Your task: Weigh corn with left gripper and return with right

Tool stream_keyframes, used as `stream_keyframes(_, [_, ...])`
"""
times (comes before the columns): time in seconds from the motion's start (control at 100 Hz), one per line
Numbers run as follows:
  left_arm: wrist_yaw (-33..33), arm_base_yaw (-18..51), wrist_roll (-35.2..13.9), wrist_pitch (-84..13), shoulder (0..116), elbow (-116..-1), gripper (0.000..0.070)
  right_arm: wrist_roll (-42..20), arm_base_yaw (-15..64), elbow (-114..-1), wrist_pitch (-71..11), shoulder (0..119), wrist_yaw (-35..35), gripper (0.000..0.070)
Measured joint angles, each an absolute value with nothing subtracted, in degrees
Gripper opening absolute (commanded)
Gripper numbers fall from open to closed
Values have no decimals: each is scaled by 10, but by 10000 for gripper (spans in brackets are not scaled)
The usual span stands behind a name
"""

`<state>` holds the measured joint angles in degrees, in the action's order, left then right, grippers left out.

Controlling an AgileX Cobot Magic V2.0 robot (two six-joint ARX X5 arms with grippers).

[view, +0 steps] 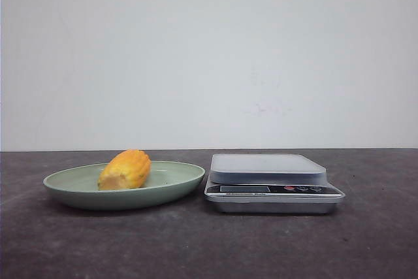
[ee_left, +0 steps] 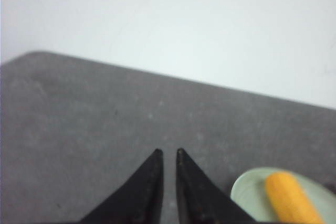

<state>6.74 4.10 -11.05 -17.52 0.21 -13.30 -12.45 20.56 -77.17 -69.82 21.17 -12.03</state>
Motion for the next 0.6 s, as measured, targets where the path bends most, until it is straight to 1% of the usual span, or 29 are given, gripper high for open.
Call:
stream_keyframes(0.13, [60, 30, -109, -129, 3, -60, 0, -124, 206, -772, -698, 212, -120, 10])
stream_keyframes(0.28, [60, 23, -109, -89, 3, -20, 0, -124, 206, -772, -698, 212, -120, 10])
stream_keyframes(0.41, [60, 23, -103, -103, 2, -18, 0, -124, 206, -772, -698, 212, -120, 10])
stream_keyframes(0.6, [56, 23, -78, -102, 3, -18, 0, -124, 206, -772, -697, 212, -120, 10])
